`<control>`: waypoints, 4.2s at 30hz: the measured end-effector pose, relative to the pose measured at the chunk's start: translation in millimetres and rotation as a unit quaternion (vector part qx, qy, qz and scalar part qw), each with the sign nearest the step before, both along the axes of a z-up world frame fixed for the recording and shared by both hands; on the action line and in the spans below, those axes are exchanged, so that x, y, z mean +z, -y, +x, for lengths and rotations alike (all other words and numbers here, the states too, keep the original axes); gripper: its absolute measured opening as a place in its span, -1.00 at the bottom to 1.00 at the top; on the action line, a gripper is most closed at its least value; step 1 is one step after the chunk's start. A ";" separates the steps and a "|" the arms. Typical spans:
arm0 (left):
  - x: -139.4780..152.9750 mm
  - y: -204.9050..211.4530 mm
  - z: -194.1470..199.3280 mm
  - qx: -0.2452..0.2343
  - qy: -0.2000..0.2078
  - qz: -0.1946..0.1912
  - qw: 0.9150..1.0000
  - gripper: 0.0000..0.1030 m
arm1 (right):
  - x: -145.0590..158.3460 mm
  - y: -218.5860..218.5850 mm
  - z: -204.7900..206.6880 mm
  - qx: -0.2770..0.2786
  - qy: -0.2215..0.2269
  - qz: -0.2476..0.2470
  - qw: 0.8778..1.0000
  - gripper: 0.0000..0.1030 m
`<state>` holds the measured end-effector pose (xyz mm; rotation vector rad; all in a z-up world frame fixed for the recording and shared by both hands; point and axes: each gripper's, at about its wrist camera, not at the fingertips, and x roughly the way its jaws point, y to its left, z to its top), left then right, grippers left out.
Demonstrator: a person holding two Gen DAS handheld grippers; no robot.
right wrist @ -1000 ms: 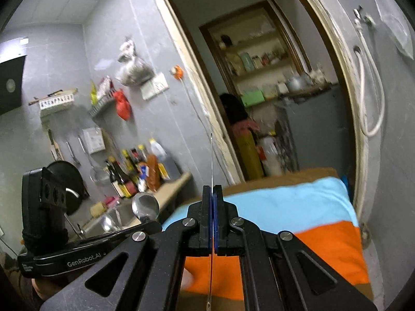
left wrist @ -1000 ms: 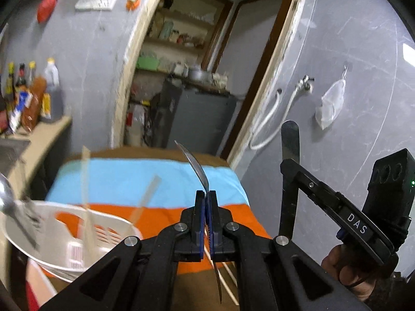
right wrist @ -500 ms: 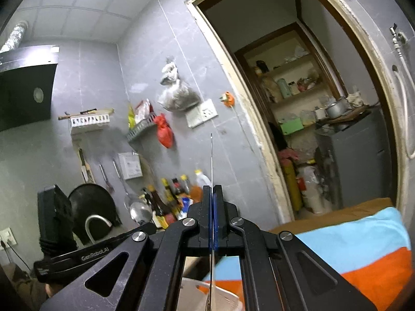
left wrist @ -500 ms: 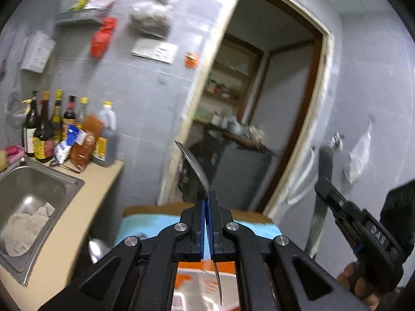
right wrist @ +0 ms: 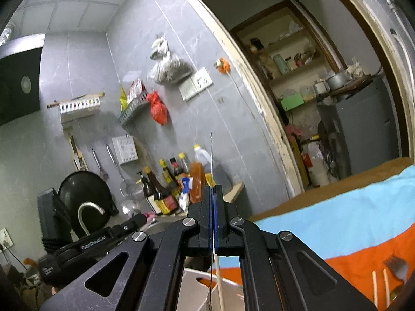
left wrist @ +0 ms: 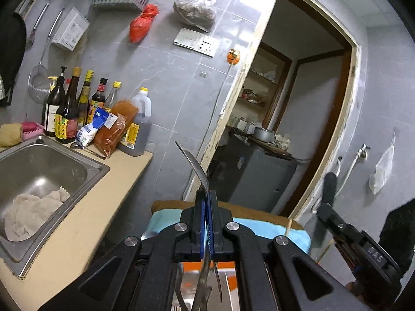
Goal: Organize utensils
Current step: 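Lift the spoon and knife and lower both into the white caddy, then open both grippers over the caddy and move back to the cloth, then grasp a chopstick with the left gripper while the right gripper grasps the silver fork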
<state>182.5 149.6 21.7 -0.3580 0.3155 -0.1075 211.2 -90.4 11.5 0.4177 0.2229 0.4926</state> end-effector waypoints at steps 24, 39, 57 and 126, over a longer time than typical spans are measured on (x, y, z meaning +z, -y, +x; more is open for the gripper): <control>-23.9 15.2 -13.8 -0.039 -0.092 0.018 0.995 -0.93 | -4.4 -6.7 -14.7 0.033 -0.028 -0.101 0.994 -0.93; 1.8 39.4 -32.9 -0.032 -0.084 0.027 0.996 0.24 | 25.3 33.1 -41.3 0.000 -0.023 -0.102 0.995 -0.28; 39.6 158.9 -63.8 -0.010 0.005 0.099 0.995 1.00 | 66.8 149.3 -96.1 -0.133 -0.001 -0.150 0.980 0.82; -138.2 284.2 60.7 -0.166 -0.363 0.068 0.914 -0.80 | -170.6 183.1 85.7 0.187 -0.386 -0.129 0.894 -0.74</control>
